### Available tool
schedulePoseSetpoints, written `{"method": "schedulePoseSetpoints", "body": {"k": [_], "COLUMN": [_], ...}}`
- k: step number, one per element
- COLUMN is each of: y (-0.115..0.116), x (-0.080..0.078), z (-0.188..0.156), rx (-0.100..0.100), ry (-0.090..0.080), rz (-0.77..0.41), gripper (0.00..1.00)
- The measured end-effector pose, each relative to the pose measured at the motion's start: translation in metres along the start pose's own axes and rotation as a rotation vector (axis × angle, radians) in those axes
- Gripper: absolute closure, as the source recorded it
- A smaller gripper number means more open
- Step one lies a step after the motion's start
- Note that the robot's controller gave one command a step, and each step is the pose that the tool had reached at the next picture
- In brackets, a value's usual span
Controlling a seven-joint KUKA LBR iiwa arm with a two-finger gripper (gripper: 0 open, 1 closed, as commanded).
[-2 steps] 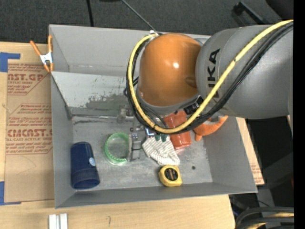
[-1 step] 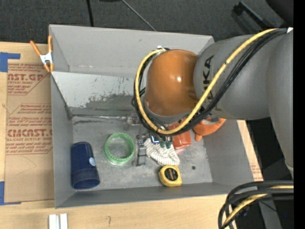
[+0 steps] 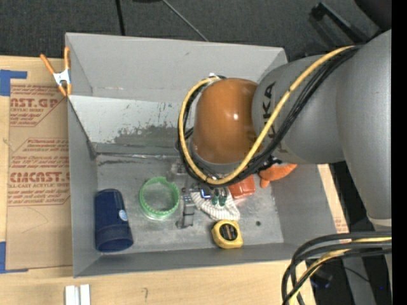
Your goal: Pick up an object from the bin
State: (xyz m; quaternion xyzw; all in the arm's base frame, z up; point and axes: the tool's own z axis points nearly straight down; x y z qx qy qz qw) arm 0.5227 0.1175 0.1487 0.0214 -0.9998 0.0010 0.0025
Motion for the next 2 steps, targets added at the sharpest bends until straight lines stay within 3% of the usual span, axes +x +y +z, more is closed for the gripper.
{"method": "schedulePoseSetpoints", "body": {"k": [1,2], "y": [0.007,0.010], "x": [-0.005,-0.006], "z": [0.024,0.079], "rx": [-0.004,-0.004], "ry": [-0.008,-0.006], "rz": [0.018,0.028], "gripper": [0.00,1.00]}}
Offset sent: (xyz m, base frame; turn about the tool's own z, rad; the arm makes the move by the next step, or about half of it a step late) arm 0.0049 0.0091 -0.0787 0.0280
